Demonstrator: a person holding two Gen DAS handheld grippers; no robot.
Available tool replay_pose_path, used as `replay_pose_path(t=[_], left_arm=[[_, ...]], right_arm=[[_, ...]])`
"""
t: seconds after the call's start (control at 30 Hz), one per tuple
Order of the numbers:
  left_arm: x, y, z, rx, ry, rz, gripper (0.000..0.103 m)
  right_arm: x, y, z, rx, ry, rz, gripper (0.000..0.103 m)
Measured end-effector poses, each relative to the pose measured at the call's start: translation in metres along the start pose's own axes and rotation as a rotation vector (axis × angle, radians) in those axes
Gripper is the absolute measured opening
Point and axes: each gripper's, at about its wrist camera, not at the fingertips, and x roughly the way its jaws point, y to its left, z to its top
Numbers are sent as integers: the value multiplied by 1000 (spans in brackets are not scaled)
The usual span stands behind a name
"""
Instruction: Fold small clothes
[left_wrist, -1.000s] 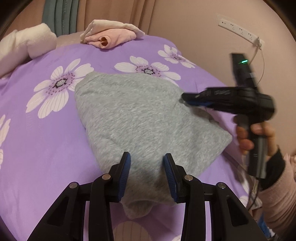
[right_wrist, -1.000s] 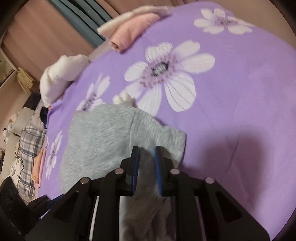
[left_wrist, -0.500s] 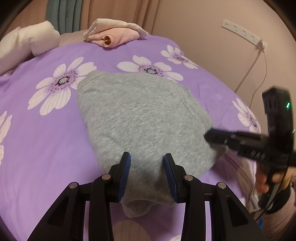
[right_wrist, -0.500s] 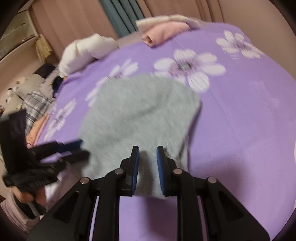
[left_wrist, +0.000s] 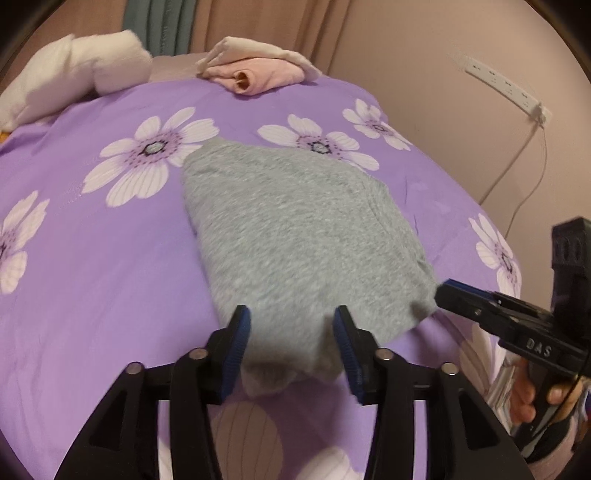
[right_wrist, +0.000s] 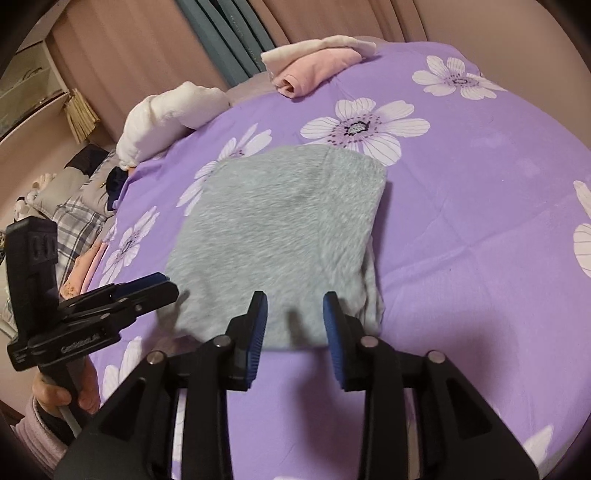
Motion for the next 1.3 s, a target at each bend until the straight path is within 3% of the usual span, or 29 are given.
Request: replay_pose_path(t=[0.03,0.37,0.43,0.67,0.77,0.83,1.0,1.3], left_arm=[[-2,2,-1,-16,0,2,56],[-27,11,-14,-91,-7,12,60],[-32,13,-17,-109,-10,12,71],[-47,18,-22,-153,-32,9,71],[-50,19,-23,-168,-29,4,71],[-51,21,-24,-181,-28,-5,81],[-59,26,-24,-220,-58,-13,92],[-61,32,-21,-265,-84,-17,94]], right_arm=[[-3,2,-2,-1,-5,-2,35],[-20,17,-13,-3,-21,19,49],[-23,19,-13,4,-21,24,55],[-31,27,-14,13,-39,32,72],[-31,29,-15,16,-35,35,75],[-33,29,-15,24,-33,42,77],[-36,27,-13,52,-37,67,88],[-36,15,-5,100,-40,72,101]])
